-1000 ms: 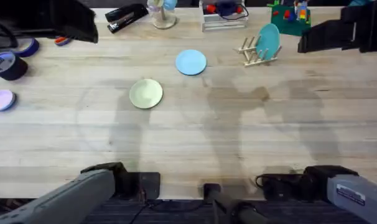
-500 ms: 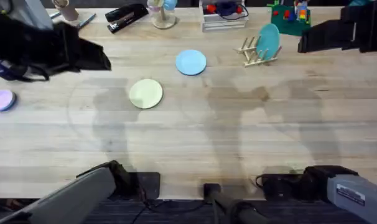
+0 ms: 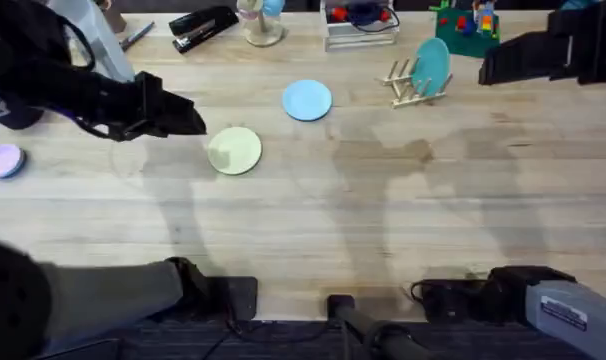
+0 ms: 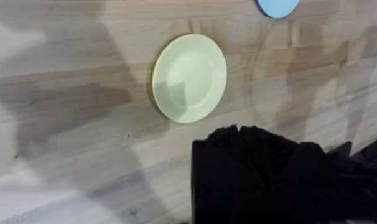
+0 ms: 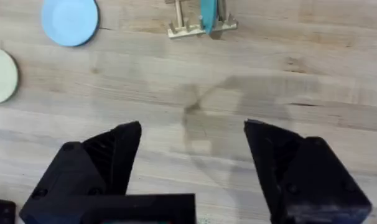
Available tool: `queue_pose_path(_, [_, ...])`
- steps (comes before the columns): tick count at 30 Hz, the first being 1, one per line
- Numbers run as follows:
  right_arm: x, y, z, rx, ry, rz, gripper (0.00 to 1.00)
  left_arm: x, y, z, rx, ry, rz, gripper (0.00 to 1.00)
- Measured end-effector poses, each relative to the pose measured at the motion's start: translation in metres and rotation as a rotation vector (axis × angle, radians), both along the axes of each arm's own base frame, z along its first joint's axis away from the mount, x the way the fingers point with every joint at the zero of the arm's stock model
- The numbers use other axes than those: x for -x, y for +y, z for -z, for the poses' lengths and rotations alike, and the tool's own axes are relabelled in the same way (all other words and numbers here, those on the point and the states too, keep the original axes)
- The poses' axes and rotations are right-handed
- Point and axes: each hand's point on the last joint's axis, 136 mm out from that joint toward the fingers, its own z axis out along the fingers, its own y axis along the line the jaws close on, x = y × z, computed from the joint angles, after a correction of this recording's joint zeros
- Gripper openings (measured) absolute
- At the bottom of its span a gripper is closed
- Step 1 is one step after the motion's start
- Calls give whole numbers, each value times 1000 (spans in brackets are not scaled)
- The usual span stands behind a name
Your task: Pick up the plates from the table one by one and place each into a slot on the dish rack.
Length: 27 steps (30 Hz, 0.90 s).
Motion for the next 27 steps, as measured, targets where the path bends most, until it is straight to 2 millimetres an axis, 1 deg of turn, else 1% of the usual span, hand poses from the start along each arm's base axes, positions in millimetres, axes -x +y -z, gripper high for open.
queue_pose_path(7, [1, 0, 0, 0, 3, 0, 993, -8, -3, 30, 82, 73, 38, 42])
queue_pose_path(12, [1, 0, 0, 0, 3, 0, 993, -15, -1, 53, 111, 108, 50, 43])
queue_pose_path(27, [1, 0, 0, 0, 3, 0, 995, -23, 15, 88, 136, 150, 17, 41])
